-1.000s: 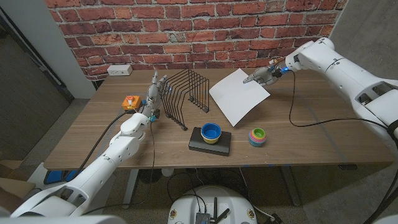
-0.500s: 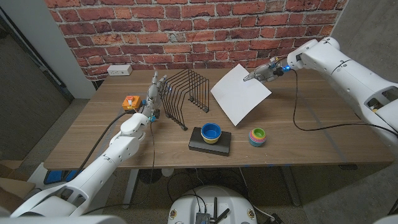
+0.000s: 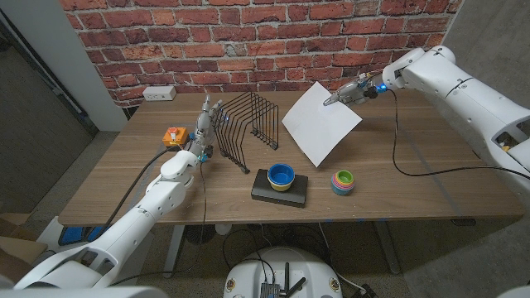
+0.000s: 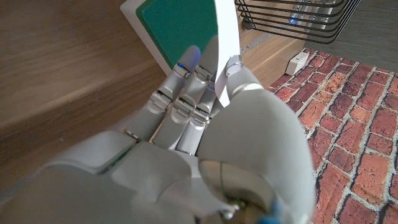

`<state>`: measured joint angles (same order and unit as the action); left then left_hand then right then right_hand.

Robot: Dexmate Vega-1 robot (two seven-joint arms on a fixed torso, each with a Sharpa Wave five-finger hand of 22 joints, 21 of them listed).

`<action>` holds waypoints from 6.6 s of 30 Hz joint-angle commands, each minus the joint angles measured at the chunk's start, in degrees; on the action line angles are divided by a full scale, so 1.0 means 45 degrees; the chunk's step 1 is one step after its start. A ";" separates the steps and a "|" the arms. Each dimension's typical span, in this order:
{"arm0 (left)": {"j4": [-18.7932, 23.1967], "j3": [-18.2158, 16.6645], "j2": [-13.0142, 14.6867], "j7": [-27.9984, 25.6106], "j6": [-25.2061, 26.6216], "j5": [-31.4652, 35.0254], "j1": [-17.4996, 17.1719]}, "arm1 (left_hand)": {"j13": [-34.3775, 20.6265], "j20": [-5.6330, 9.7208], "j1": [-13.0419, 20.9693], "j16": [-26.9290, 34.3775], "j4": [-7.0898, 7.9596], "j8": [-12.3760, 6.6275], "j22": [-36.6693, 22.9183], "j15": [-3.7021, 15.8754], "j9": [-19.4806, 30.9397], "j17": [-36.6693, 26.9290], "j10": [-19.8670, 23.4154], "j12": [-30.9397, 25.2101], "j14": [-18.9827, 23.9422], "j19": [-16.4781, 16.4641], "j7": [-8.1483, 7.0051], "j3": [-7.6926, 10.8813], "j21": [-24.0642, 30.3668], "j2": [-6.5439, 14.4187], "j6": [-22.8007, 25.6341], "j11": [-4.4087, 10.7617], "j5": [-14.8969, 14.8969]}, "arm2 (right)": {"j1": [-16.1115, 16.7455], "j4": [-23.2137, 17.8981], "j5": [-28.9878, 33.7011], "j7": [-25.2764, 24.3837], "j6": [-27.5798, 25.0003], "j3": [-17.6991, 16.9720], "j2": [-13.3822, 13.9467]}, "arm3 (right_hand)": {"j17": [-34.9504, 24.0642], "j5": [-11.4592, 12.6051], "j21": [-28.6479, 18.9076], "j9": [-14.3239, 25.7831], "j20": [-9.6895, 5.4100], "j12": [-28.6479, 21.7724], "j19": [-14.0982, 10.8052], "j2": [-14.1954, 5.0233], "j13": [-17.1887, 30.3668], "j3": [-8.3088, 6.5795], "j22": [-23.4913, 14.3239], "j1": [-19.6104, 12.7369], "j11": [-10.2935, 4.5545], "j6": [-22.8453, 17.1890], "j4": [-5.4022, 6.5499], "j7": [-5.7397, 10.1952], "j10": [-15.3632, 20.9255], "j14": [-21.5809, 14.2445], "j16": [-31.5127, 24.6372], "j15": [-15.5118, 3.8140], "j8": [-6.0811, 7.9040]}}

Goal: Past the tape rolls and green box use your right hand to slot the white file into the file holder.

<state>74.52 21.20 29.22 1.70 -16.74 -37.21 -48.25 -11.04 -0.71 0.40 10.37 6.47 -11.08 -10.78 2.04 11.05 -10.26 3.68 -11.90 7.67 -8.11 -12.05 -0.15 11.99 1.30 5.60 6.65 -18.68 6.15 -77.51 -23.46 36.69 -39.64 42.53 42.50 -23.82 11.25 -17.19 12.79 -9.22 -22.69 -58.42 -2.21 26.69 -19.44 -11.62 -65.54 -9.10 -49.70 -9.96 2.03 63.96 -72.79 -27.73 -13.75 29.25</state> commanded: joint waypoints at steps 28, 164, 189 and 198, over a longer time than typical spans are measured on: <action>0.0003 0.0001 -0.0002 -0.0001 -0.0004 0.0002 0.0001 | -0.0069 0.0002 -0.0008 0.0078 0.0062 -0.0077 -0.0063 0.0076 0.0062 -0.0029 -0.0012 -0.0088 0.0071 -0.0099 -0.0114 0.0013 0.0088 0.0087 -0.0019 0.0079 -0.0081 | 0.0398 -0.3440 0.1378 0.0082 0.1235 -0.0169 0.1657 | -0.0160 -0.0233 -0.0145 0.0050 -0.0571 -0.0031 0.0339 -0.0107 0.0349 -0.0122 -0.0106 -0.0463 -0.0583 0.0251 0.0053 0.0131 0.0535 0.0180 0.0312 0.0040 -0.0044; -0.0022 0.0003 -0.0005 0.0009 0.0015 0.0000 0.0041 | -0.0069 -0.0012 -0.0007 0.0079 0.0064 -0.0070 -0.0063 0.0071 0.0062 -0.0029 -0.0011 -0.0088 0.0073 -0.0101 -0.0114 0.0010 0.0089 0.0092 -0.0037 0.0088 -0.0080 | 0.1076 -0.5961 0.8468 -0.0027 1.1253 -0.2208 0.1990 | -0.2428 -0.0257 -0.2108 -0.0064 -0.0469 0.1062 0.2568 -0.0689 0.1762 0.0860 -0.0025 -0.0717 -0.0604 -0.0640 0.0200 0.2071 0.0396 0.2263 0.2560 -0.0009 -0.0733; -0.0093 0.0016 -0.0036 0.0031 -0.0022 0.0009 0.0066 | -0.0069 -0.0014 -0.0008 0.0081 0.0064 -0.0073 -0.0063 0.0059 0.0062 -0.0029 -0.0013 -0.0088 0.0077 -0.0095 -0.0114 0.0008 0.0087 0.0090 -0.0030 0.0092 -0.0079 | 0.0230 -0.4747 0.8275 0.0258 1.3727 -0.1960 0.0954 | -0.2690 -0.0251 -0.2792 -0.0047 -0.0465 0.1396 0.2900 -0.0698 0.1914 0.0947 0.0041 -0.0709 -0.0603 -0.0867 0.0206 0.2072 0.0537 0.2289 0.2996 -0.0012 -0.0929; -0.0116 0.0021 -0.0047 0.0036 -0.0033 0.0013 0.0075 | -0.0069 -0.0022 -0.0008 0.0078 0.0064 -0.0076 -0.0062 0.0052 0.0062 -0.0029 -0.0038 -0.0078 0.0070 -0.0102 -0.0114 0.0008 0.0089 0.0091 -0.0022 0.0094 -0.0079 | -0.0300 -0.4236 0.8084 0.0711 1.4290 -0.1675 0.0491 | -0.2740 -0.0249 -0.2997 -0.0043 -0.0460 0.1477 0.3010 -0.0687 0.1977 0.0978 0.0061 -0.0731 -0.0605 -0.0943 0.0201 0.2071 0.0598 0.2257 0.3067 -0.0011 -0.0985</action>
<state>74.12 21.28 29.11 1.85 -16.80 -37.16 -48.01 -11.04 -0.71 0.40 10.37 6.47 -11.08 -10.78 2.04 11.05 -10.26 3.68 -11.90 7.67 -8.11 -12.05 -0.15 11.99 1.30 5.60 6.65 -18.68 7.20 -99.13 13.83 38.06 21.01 33.77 46.97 -35.99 9.76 -30.18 12.51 -5.23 -16.06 -45.20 -4.79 35.30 -15.06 -11.18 -68.40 -9.16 -53.43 -9.01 11.42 63.22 -62.57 -14.17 -11.25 24.99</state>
